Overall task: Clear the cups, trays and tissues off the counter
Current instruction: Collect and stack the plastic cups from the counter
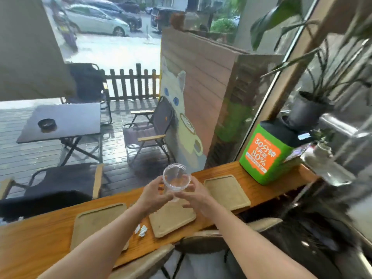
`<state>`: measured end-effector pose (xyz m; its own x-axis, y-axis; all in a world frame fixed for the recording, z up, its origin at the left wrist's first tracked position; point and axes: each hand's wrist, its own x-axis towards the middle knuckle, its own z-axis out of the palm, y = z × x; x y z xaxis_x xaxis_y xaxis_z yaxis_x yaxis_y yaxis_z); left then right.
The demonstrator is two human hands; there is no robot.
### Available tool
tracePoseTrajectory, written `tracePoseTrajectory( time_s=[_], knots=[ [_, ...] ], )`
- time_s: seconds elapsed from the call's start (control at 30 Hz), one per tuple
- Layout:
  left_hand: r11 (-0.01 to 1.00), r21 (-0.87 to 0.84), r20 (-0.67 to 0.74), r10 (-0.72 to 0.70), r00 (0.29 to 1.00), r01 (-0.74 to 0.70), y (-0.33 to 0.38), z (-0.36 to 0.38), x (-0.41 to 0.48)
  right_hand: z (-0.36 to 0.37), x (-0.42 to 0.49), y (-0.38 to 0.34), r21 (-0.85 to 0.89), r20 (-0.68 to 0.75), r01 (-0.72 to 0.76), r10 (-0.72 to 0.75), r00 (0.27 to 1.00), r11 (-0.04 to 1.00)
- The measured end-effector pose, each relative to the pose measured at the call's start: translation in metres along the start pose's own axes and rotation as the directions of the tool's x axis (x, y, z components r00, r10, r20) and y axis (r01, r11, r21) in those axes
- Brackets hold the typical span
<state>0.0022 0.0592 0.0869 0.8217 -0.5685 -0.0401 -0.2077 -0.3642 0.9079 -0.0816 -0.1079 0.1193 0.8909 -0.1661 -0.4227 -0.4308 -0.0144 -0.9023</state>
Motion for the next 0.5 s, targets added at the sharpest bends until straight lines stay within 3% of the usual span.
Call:
tracePoseTrajectory(
  time_s=[0.17,0.33,0.5],
  knots=[
    [0.990,-0.031,0.097,0.143,0.985,-0.141,0.085,0.106,-0.008,-0.094,-0.097,0.012,0.038,-0.251,0.093,-0.081,0.965,0.995],
    [0.968,-0.156,0.221,0.229,0.948,-0.198,0.140,0.217,-0.026,-0.172,-0.191,0.045,0.109,-0.477,0.107,-0.042,0.878,0.988],
    [0.961,-0.186,0.439,0.266,0.858,-0.203,0.180,0.321,-0.050,-0.239,-0.268,0.099,0.169,-0.644,0.140,0.002,0.765,0.976]
  ],
)
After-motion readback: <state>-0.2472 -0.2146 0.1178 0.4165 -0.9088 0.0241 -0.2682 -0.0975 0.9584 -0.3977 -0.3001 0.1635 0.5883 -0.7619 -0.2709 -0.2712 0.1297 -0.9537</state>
